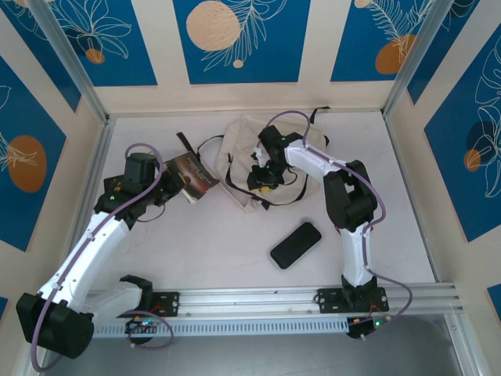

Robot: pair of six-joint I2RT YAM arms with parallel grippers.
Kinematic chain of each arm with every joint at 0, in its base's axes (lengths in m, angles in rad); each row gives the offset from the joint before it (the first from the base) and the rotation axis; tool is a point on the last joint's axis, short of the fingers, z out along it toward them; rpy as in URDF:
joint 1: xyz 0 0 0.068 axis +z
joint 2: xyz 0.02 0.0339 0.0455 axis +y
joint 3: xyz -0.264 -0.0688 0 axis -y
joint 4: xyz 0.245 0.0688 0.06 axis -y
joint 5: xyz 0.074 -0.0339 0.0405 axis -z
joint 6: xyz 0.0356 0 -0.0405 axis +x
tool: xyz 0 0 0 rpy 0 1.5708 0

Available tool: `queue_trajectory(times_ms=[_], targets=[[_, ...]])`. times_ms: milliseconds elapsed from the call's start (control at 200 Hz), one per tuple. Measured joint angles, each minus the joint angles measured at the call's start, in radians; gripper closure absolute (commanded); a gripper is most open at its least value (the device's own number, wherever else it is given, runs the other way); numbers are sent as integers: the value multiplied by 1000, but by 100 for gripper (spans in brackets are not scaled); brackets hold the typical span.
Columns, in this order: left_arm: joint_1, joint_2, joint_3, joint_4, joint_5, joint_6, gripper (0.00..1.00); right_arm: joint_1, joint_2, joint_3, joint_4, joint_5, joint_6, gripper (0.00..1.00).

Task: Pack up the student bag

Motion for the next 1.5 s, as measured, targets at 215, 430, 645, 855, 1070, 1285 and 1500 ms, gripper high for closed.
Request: queue_trajectory(times_ms=[215,430,645,855,1070,1285,1500], targets=[[4,-4,5,-25,6,24,100,-16,-23,-2,26,32,26,94],[10,-49,5,-53,6,43,100,-20,-59,72,20,42,47,96],[17,-122,5,-66,22,53,100,-18,-59,229,8,-5,76,97],[23,-167,-21,-16,124,51,100,6,12,463,-20,-97,113,97],[25,-195,-103,72,226,35,100,25,125,647,-72,-179,142,96],[26,-183,-192,216,305,-29,100,24,138,665,-100,-235,150,96],[27,-112,-224,344,365,-89,100,18,138,669,-112,-285,157,96]])
